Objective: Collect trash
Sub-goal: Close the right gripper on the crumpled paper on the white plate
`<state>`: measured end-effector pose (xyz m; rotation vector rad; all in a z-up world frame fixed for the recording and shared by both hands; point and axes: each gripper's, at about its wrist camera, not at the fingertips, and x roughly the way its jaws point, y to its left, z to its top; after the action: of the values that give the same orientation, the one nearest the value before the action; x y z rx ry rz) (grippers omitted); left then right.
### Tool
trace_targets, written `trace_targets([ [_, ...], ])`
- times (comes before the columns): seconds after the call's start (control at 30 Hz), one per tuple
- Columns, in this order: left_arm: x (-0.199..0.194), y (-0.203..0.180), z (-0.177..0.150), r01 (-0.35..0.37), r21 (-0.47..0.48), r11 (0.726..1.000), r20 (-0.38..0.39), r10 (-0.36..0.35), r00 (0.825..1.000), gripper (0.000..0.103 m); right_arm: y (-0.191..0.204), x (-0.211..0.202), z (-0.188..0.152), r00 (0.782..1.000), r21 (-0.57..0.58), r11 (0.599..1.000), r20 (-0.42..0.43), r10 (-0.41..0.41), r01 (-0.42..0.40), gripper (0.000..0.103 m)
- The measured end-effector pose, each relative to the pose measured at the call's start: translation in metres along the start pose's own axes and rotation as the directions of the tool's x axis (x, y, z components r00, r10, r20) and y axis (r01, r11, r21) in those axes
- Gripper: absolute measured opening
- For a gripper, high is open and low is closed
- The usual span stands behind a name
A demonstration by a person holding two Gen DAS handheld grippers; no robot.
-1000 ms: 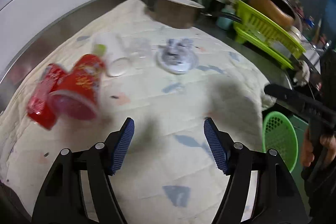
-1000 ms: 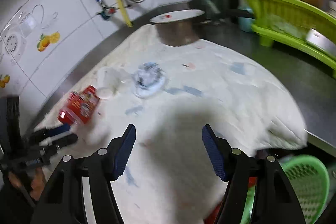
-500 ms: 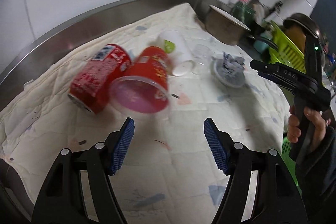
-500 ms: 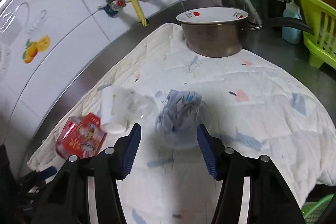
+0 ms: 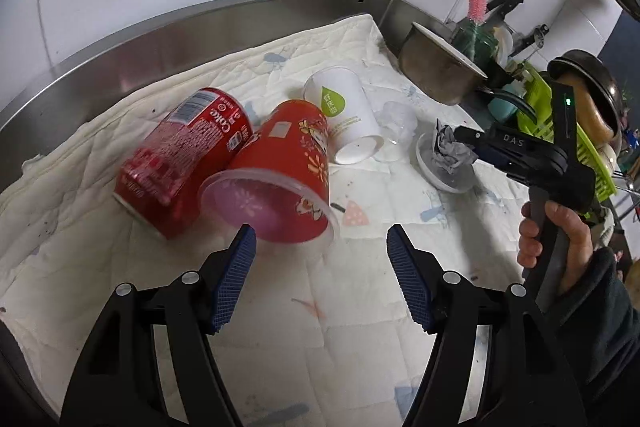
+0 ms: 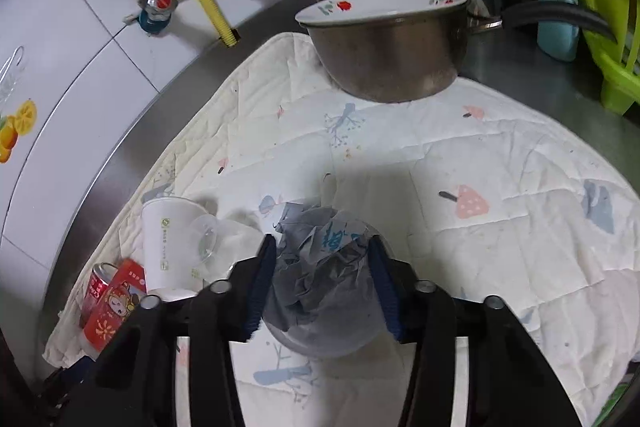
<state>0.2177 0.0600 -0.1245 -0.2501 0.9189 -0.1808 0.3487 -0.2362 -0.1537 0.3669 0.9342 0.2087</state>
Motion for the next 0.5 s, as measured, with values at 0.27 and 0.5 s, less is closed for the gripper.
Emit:
trace_targets([
  [0.27,0.022,0.001,0.009,0.034,-0.064,0.997,-0.005,-0.034,0.999,0.052,-0.004,0.000,-0.003,1.000,0.010,1.000,0.013,0.024,-0.025,0.025],
  [0.5,0.040,0.001,0.011,0.037,-0.113,0.993,-0.010,-0.038,0.999,0.046,0.001,-0.021,-0.007,0.998,-0.018,0.999,0.056,0.033,-0.032,0.022],
])
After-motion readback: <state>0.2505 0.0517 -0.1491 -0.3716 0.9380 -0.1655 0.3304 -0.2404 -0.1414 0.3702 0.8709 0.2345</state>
